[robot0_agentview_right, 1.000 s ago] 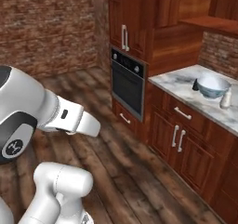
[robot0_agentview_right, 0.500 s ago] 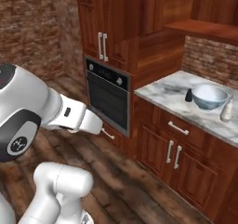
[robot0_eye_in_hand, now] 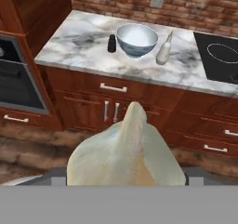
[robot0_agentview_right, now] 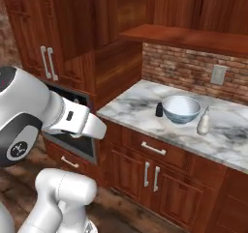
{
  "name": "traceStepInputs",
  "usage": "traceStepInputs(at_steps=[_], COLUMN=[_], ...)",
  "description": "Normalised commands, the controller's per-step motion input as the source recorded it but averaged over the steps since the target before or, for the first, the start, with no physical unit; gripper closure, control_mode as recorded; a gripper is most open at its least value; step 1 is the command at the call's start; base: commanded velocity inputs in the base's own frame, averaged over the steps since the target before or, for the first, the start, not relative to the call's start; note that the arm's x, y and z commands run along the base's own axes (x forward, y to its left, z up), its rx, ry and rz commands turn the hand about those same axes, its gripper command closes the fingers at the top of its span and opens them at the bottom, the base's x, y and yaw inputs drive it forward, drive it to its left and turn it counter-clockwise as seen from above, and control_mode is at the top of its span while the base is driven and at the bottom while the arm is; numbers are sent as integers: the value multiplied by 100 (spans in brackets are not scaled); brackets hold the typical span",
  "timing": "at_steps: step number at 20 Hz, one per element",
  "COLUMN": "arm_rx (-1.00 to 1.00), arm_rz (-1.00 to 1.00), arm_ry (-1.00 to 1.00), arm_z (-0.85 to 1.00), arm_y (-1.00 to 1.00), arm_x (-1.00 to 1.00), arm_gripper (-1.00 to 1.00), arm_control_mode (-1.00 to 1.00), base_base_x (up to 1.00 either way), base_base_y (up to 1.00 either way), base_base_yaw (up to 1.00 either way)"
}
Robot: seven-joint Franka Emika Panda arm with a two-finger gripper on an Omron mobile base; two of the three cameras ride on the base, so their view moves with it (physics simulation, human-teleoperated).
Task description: Retrieve the bottle and the shaker from the cabinet and place them next to the mixing bowl on the counter. Then add garlic from the fridge to the mixing bowl.
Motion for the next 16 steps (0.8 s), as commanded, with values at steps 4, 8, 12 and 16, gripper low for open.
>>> traceStepInputs(at_steps=[4, 8, 12, 16], arm_rx=[0, 0, 0, 0], arm_rz=[0, 0, 0, 0], arm_ry=[0, 0, 0, 0], arm_z=[0, 0, 0, 0], arm_y=[0, 0, 0, 0], arm_x=[0, 0, 0, 0], arm_gripper=[100, 100, 100, 100], arm_control_mode=[100, 100, 100, 100], base_base_x=[100, 100, 84, 35], base_base_y=[-25, 0, -16, -18], base_base_yaw=[-38, -11, 2, -10])
